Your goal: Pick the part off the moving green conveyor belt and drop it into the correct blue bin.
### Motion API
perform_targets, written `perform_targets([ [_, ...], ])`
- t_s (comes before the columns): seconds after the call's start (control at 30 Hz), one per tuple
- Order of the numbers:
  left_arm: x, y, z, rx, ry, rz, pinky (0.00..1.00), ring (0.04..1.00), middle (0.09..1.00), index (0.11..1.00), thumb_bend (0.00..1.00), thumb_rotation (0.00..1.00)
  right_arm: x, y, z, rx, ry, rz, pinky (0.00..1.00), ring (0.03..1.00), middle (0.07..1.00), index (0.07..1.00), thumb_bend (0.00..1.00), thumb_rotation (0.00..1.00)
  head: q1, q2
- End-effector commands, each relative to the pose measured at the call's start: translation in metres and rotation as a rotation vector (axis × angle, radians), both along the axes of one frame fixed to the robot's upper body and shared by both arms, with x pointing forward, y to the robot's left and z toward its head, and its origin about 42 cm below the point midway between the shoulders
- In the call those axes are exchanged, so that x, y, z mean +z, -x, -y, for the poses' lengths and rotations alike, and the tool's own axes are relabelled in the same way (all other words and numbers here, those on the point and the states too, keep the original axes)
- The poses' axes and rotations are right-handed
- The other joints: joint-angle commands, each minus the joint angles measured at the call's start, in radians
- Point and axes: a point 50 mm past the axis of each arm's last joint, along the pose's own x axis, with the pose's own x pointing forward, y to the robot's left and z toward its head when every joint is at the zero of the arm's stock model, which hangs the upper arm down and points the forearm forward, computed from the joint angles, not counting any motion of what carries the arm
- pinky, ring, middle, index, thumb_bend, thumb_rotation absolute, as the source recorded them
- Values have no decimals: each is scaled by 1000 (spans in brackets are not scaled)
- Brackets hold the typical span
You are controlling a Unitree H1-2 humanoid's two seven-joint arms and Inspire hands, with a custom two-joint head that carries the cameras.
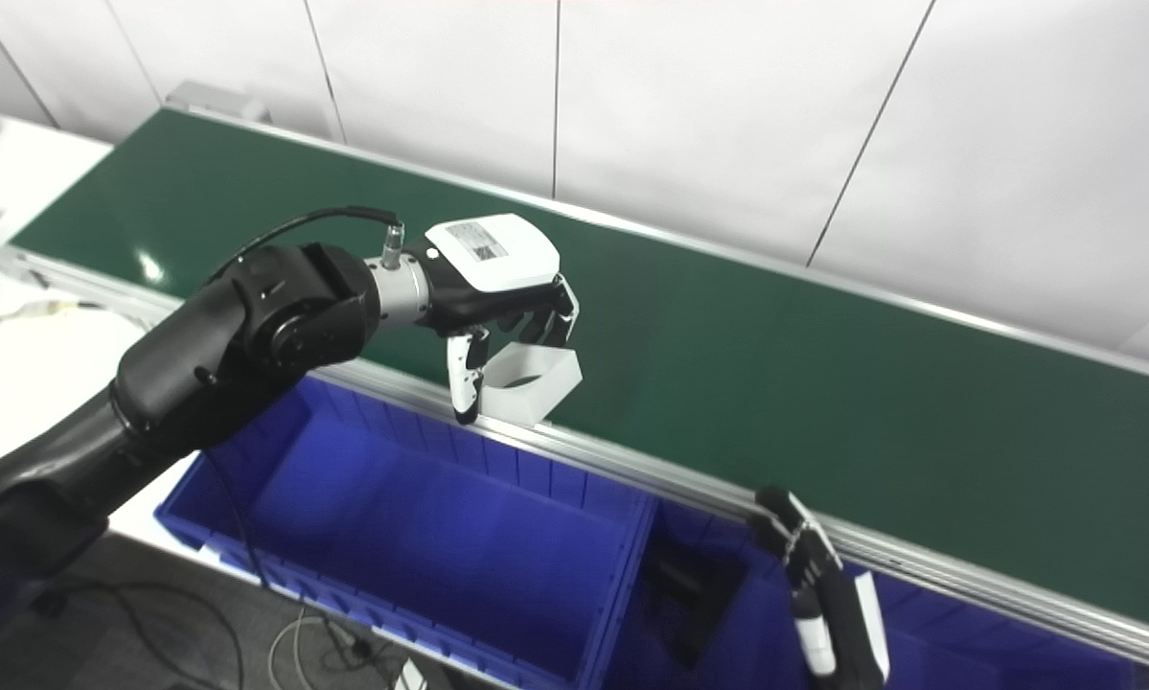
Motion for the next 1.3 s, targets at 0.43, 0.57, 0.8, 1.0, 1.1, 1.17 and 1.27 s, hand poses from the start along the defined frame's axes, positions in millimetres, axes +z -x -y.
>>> perform_targets([
  [0.43,-59,25,7,42,0,-51,279,365,435,514,523,0,16,-4,-2,17,-31,82,798,831,877,875,859,961,-15,9],
  [0.57,-82,28,9,79,21,-80,293,380,449,505,526,0,16,-3,-2,17,-31,82,800,828,878,878,859,958,-18,8],
  [0.8,-128,29,14,144,25,-162,352,438,485,490,526,0,15,-4,-5,13,-28,83,798,826,875,878,877,964,-26,1],
  [1.0,-172,21,10,247,7,-216,362,443,476,497,525,0,15,-3,-7,14,-23,84,804,828,878,879,879,970,-44,-1],
  [1.1,-186,19,8,281,17,-228,358,438,475,499,525,0,15,-2,-8,12,-17,84,801,830,877,878,881,972,-48,-6],
  [1.17,-194,18,8,290,26,-229,320,402,457,504,525,0,15,-2,-9,10,-17,84,802,827,877,876,883,972,-50,-7],
  [1.27,-203,16,9,298,23,-232,296,381,446,506,525,0,14,-2,-10,9,-19,82,797,823,877,875,890,971,-52,-8],
])
